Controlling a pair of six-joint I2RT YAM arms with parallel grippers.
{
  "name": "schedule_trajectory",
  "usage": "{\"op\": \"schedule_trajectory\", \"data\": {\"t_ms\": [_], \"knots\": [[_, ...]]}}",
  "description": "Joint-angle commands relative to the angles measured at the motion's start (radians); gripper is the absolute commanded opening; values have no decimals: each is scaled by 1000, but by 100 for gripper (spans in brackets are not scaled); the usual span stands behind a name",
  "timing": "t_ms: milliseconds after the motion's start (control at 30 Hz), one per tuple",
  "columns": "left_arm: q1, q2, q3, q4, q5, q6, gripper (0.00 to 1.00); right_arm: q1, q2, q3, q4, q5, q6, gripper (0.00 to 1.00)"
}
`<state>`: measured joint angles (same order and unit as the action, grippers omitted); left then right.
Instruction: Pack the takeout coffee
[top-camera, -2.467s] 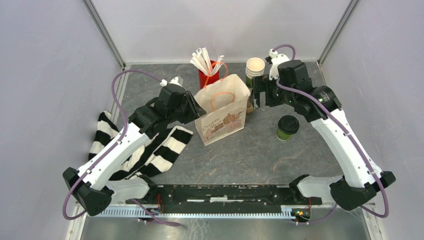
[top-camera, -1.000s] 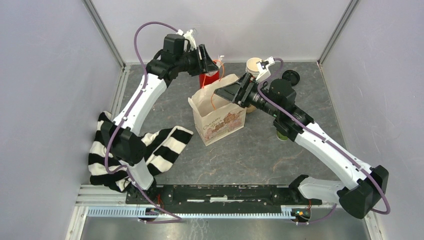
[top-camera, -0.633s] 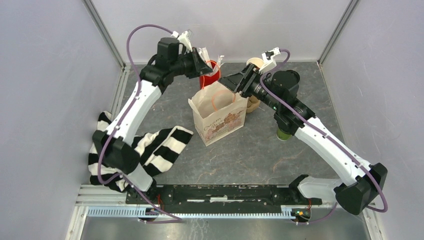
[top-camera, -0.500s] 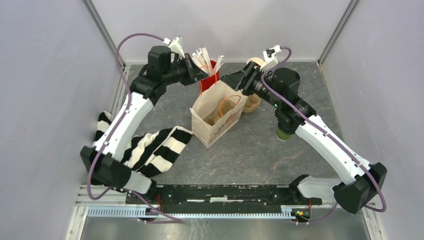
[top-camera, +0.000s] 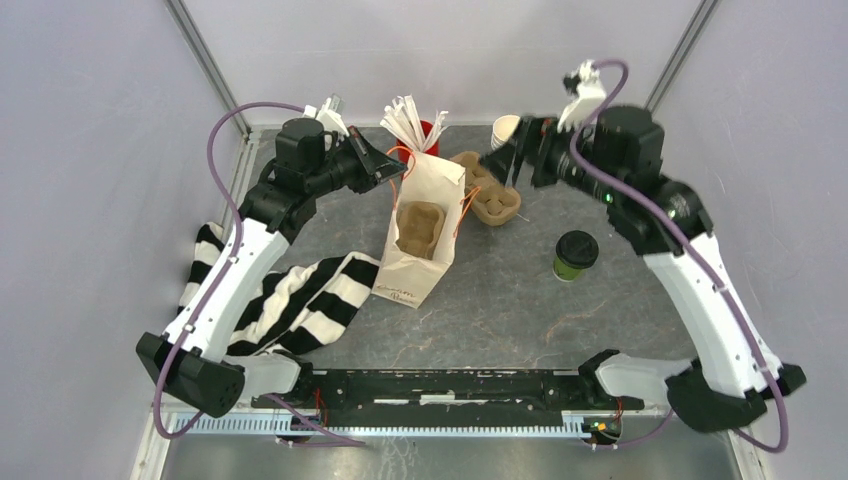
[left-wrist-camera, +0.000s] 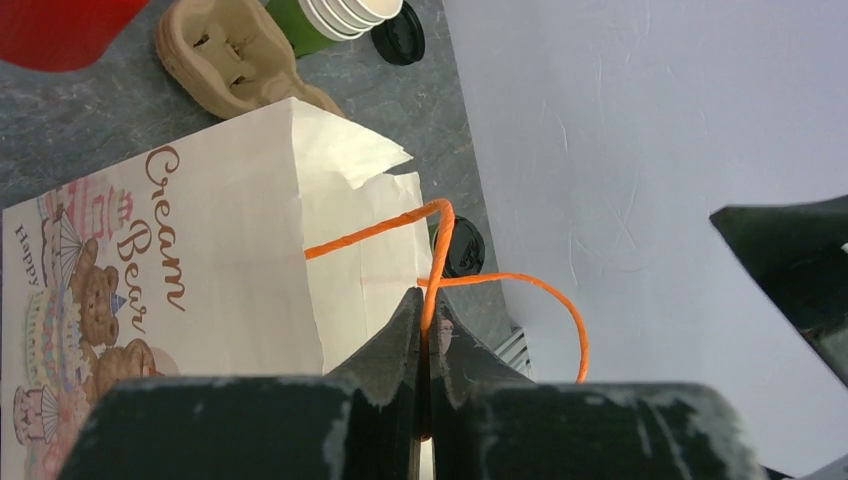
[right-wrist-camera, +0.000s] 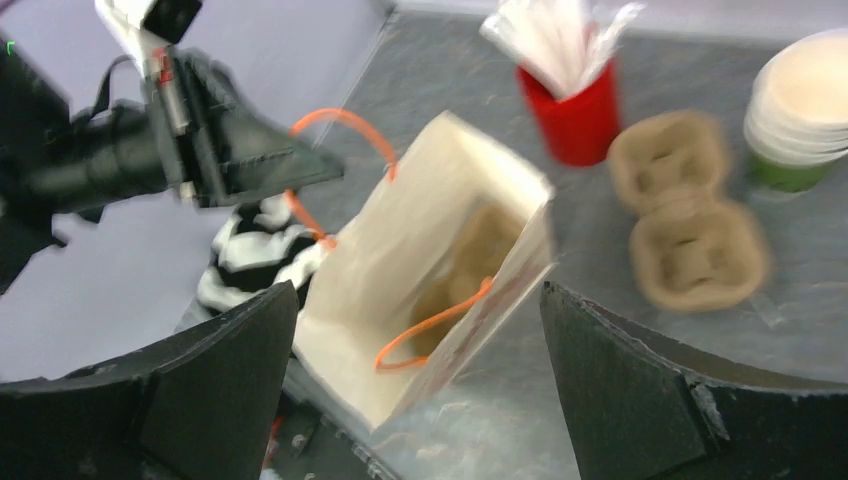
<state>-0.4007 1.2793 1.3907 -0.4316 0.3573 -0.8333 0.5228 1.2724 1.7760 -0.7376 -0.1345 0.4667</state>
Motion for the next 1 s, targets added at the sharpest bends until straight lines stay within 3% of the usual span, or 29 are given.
{"op": "schedule_trajectory", "data": {"t_ms": [0, 67, 300, 333, 433, 467, 733, 967], "knots": [[2, -72, -36, -13, -14, -71, 2, 19, -107, -304, 153, -207, 194, 96], [2, -88, -50, -12, -12, -90, 2, 52, -145, -404, 295, -201, 319, 96], [2, -99, -63, 1, -17, -104, 2, 131, -190, -612, 525, -119, 552, 94], [2, -97, -61, 3, -16, -105, 2, 134, -193, -644, 562, -88, 558, 91], [3, -98, -58, 8, -25, -107, 2, 133, -177, -668, 608, 13, 528, 66], [2, -98, -55, 7, -32, -105, 2, 133, -156, -642, 610, 21, 511, 54], [2, -113, 46, 9, -90, -77, 2, 134, -63, -365, 574, -67, 327, 8], [2, -117, 141, -12, -127, -108, 2, 134, -62, -318, 673, -131, 379, 0]]}}
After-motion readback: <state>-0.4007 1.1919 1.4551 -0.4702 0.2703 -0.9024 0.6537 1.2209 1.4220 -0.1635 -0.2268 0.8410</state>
